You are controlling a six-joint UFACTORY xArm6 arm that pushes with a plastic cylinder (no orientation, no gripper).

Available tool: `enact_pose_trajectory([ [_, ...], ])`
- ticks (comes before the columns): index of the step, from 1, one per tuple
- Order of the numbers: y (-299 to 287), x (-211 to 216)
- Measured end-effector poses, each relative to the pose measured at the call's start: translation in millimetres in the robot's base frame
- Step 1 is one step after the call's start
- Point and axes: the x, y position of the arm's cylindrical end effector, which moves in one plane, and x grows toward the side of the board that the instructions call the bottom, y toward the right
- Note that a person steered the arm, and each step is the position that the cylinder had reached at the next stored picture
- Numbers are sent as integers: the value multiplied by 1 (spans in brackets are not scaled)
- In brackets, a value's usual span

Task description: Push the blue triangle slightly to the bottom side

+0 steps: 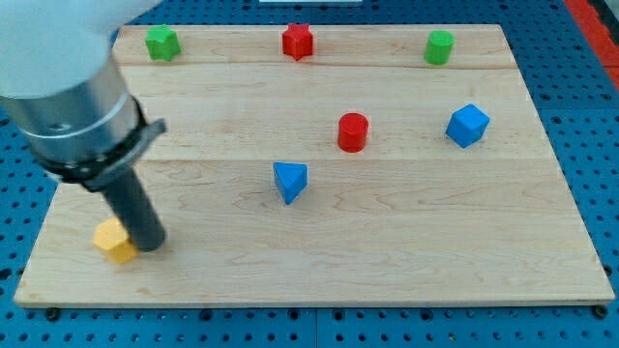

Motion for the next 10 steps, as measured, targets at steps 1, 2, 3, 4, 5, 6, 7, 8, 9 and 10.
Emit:
enact_pose_trajectory([
  [1, -16, -1],
  [2, 28, -14],
  [3, 27, -52],
  [4, 13, -74],
  [5, 8, -81],
  [6, 8, -81],
  [7, 16, -81],
  [8, 40, -90],
  [9, 77, -101],
  [10, 101, -102],
])
